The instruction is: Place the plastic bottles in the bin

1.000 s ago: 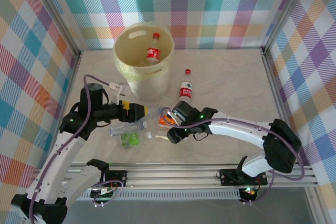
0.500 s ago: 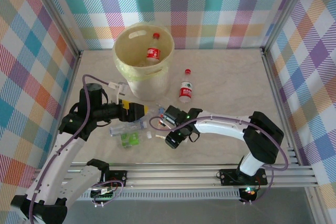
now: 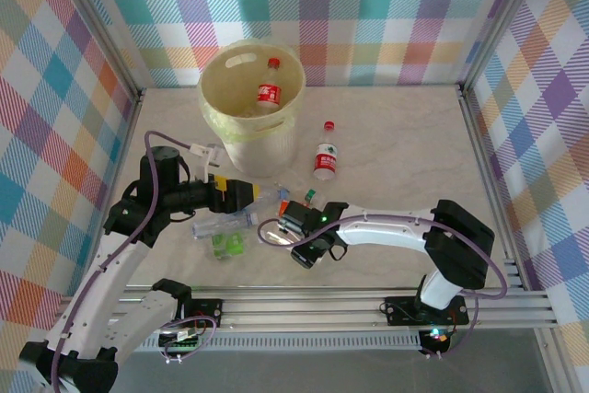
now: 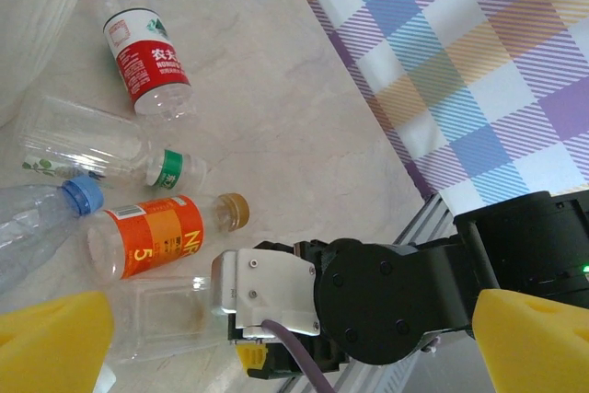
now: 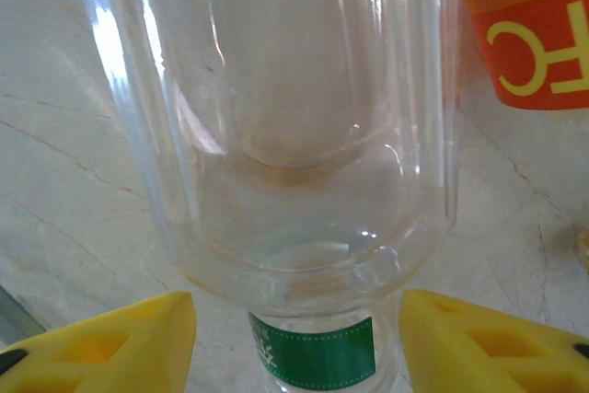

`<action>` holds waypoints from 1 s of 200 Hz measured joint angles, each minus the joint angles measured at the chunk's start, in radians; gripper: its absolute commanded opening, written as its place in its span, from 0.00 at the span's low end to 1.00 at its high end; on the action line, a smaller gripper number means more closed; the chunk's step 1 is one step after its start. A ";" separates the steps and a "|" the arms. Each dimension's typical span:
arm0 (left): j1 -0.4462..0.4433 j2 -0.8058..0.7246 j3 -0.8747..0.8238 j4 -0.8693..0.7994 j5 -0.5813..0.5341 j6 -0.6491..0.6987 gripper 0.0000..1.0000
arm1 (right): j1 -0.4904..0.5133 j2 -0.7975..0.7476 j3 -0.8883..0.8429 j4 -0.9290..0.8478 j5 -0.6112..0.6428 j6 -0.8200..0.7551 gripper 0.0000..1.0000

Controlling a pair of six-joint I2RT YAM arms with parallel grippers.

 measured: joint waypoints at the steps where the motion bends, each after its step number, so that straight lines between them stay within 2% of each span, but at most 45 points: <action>1: 0.000 0.000 0.000 0.000 0.000 0.000 1.00 | 0.000 0.001 0.000 0.000 0.001 0.001 0.59; 72: 0.000 0.000 -0.003 0.000 0.000 -0.003 1.00 | 0.014 0.050 -0.017 0.052 0.042 0.056 0.51; 120: 0.000 -0.002 -0.005 0.005 0.000 -0.019 1.00 | 0.022 0.046 -0.044 0.090 0.056 0.092 0.38; 161: 0.000 -0.008 -0.018 0.031 0.002 -0.038 1.00 | 0.023 -0.029 -0.122 0.136 0.053 0.139 0.36; 200: 0.000 -0.013 -0.056 0.084 0.011 -0.081 1.00 | 0.024 -0.169 -0.175 0.164 0.016 0.192 0.36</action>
